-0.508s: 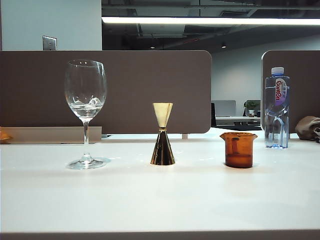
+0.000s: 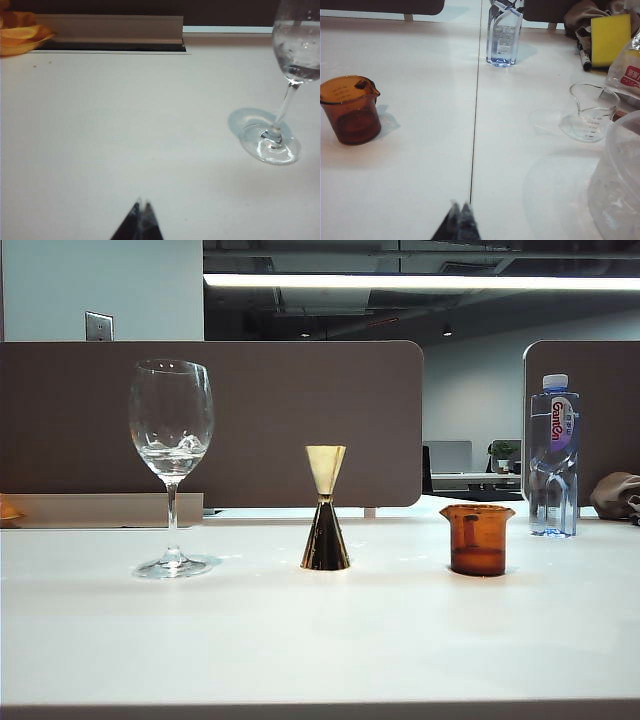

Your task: Pick up the small amber measuring cup and pour the water in it into the jigger, then pick up the jigger and pour the water in it into the wine glass.

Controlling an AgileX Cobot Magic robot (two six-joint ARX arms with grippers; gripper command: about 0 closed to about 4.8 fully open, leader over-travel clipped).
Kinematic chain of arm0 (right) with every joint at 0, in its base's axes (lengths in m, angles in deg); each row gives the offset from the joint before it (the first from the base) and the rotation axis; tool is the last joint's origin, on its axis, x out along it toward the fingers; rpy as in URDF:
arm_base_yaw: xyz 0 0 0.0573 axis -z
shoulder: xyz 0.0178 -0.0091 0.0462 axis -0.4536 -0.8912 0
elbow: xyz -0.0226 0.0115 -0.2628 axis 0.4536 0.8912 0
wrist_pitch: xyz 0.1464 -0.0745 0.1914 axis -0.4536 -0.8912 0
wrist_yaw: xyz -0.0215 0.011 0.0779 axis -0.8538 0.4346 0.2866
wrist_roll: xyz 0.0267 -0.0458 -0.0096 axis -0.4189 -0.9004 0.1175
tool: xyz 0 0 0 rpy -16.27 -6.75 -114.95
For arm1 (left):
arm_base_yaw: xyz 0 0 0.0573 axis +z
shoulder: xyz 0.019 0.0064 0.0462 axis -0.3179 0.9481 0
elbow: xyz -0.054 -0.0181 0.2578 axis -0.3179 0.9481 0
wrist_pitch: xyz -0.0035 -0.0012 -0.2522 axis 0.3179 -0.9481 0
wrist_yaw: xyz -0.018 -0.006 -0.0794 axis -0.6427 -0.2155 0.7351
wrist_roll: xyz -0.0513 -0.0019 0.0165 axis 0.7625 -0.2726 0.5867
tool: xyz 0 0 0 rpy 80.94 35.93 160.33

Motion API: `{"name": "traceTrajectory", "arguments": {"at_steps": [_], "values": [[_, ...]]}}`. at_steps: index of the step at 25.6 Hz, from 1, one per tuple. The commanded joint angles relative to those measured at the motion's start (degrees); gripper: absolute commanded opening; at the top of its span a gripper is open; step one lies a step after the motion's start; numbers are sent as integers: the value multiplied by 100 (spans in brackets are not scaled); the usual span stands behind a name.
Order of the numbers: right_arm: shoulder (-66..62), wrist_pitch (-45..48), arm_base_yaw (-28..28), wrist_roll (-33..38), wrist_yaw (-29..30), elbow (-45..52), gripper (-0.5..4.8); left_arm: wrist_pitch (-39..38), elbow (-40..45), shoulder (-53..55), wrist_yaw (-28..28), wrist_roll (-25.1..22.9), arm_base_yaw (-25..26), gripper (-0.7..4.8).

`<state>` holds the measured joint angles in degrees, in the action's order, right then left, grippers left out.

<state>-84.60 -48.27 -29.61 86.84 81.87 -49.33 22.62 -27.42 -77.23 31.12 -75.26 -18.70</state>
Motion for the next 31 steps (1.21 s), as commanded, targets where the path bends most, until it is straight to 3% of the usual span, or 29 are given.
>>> {"name": "traceTrajectory", "arguments": {"at_steps": [1, 27, 31], "values": [[0, 31, 2, 13, -9, 42, -1, -35, -9, 4, 22, -2, 11, -2], [0, 31, 2, 13, -9, 42, -1, -57, -28, 9, 22, -4, 11, -2], [0, 31, 2, 13, -9, 42, -1, 85, -254, 404, 13, 0, 0, -2]]}}
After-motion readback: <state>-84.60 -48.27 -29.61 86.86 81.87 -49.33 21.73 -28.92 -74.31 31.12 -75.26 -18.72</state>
